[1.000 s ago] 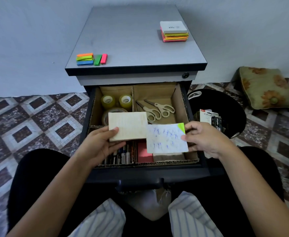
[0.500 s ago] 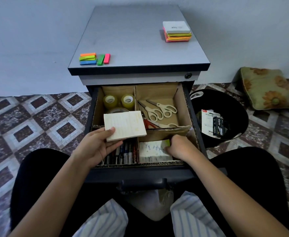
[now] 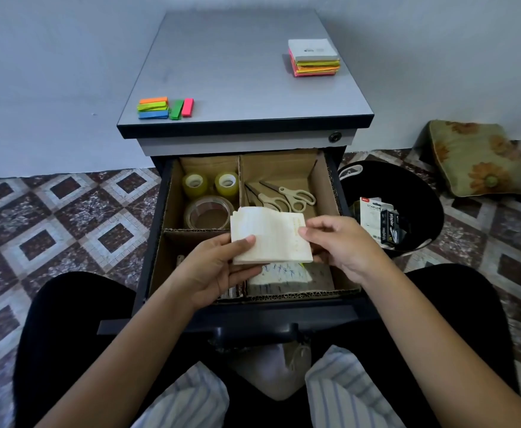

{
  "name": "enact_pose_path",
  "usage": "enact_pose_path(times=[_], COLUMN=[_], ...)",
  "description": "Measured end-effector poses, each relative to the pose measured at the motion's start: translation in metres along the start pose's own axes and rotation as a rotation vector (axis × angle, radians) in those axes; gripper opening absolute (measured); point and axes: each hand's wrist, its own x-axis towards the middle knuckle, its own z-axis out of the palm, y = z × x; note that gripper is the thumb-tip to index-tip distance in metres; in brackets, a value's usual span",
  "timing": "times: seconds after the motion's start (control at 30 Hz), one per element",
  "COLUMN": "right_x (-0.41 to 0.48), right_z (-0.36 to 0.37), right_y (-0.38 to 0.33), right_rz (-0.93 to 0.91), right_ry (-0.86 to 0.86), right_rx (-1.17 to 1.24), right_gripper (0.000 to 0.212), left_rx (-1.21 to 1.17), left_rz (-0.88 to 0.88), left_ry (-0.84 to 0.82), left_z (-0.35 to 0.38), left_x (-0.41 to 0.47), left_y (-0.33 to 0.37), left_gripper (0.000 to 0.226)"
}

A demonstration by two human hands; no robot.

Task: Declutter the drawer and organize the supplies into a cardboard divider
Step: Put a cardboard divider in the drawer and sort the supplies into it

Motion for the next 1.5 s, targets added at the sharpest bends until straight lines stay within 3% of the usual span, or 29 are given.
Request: enact_pose_path(times=[0.33, 0.53, 0.6, 0.93, 1.2, 1.27, 1.5], right_x=[0.000, -0.004, -0.004, -0.006, -0.008, -0.009, -0.012], right_z=[-0.033, -0.049, -0.049, -0.047, -0.048, -0.048, -0.051], right_y=[0.003, -0.005, -0.004, -0.005, -0.005, -0.004, -0.001], right_rz=[0.045, 0.019, 0.005, -0.037, -0.043, -0.042, -0.036], right_ry=[0.154, 0.148, 0.136, 0.134, 0.130, 0.136, 0.126], right_rx=[0.196, 0.410, 0.450, 0.444, 0.422, 0.426, 0.384], right_gripper=[0.010, 0.004, 0.013, 0.010, 0.010, 0.010, 0.009], left_rx=[0.068, 0.117, 0.142, 0.031, 0.116, 0.105, 0.086], left_rz=[-0.110, -0.255, -0.269, -0.429, -0.386, -0.404, -0.297], left_ry=[0.009, 0.027, 0.043, 0.105, 0.187, 0.173, 0.133], left_z=[0.001, 0.021, 0.031, 0.051, 0.060, 0.060, 0.044], left_x=[-0.003, 0.006, 0.015, 0.047, 0.049, 0.050, 0.034], left_y=[-0.003, -0.011, -0.015, -0.026, -0.025, -0.025, -0.015], left_gripper=[0.022, 0.025, 0.027, 0.023, 0.026, 0.010, 0.019])
